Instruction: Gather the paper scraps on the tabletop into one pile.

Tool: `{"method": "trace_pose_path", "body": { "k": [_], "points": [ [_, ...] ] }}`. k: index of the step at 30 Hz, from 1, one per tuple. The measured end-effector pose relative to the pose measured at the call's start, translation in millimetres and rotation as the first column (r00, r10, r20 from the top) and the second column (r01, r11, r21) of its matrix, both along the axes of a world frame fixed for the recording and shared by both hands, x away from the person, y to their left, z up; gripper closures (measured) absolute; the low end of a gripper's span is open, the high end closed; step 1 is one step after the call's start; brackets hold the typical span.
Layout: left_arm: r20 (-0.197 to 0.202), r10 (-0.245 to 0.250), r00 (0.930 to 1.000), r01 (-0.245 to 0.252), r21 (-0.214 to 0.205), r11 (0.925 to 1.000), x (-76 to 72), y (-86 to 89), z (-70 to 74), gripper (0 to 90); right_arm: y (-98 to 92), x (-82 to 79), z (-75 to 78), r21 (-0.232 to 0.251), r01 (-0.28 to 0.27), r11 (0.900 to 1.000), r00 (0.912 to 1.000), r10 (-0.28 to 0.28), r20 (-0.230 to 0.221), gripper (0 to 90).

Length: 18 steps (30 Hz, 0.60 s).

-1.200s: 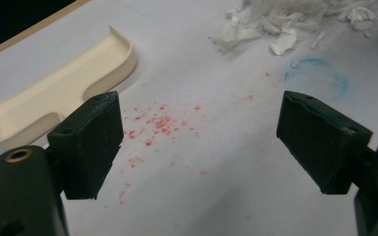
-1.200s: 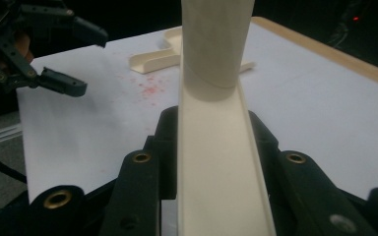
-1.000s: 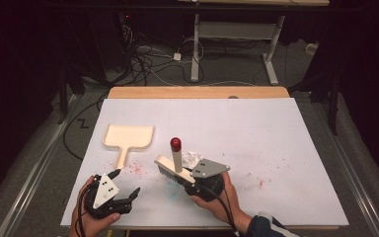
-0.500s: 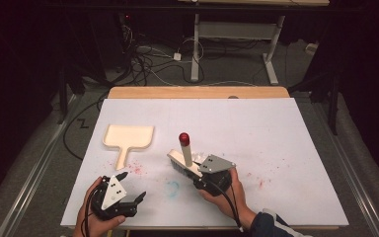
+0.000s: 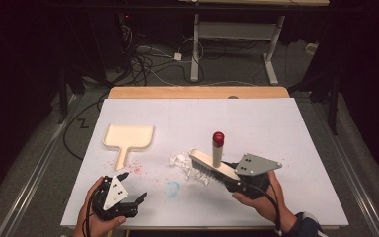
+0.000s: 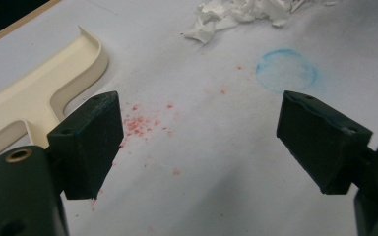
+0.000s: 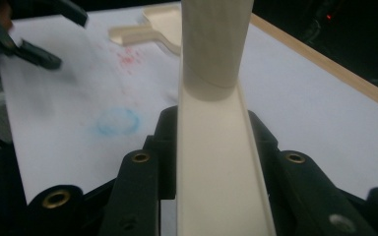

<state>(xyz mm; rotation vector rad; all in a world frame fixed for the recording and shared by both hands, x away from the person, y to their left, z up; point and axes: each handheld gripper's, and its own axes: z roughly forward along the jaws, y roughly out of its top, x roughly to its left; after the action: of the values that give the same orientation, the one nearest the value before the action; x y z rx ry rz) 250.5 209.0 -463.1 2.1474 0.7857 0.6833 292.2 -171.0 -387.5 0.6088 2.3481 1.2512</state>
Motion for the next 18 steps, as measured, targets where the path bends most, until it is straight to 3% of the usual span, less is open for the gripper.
{"method": "trace_pose_path", "body": {
  "k": [5, 10, 13, 18],
  "points": [
    [-0.008, -0.003, 1.0, 0.003, 0.007, 1.0, 0.8, -1.3, -1.2, 17.1, -40.4, -7.8, -2.7, -0.044, 0.024, 0.9987, 0.9991, -0.026, -0.035, 68.2],
    [-0.011, -0.005, 0.9999, 0.006, 0.018, 0.9998, 0.9, -3.1, -1.4, 17.1, -69.7, -14.4, -18.6, -0.079, 0.019, 0.9967, 0.9945, -0.027, -0.101, 68.2],
    [-0.021, -0.004, 0.9998, 0.005, 0.014, 0.9999, 0.6, -3.9, -1.5, 17.3, -74.2, -16.5, -30.8, -0.104, 0.003, 0.9945, 0.9915, -0.016, -0.129, 68.2],
    [-0.024, -0.011, 0.9997, 0.012, 0.02, 0.9997, 0.6, -5.5, -1.8, 17.3, -64.2, -14.0, -39.3, -0.073, -0.013, 0.9973, 0.9889, 0.002, -0.148, 68.3]
  ]
}}
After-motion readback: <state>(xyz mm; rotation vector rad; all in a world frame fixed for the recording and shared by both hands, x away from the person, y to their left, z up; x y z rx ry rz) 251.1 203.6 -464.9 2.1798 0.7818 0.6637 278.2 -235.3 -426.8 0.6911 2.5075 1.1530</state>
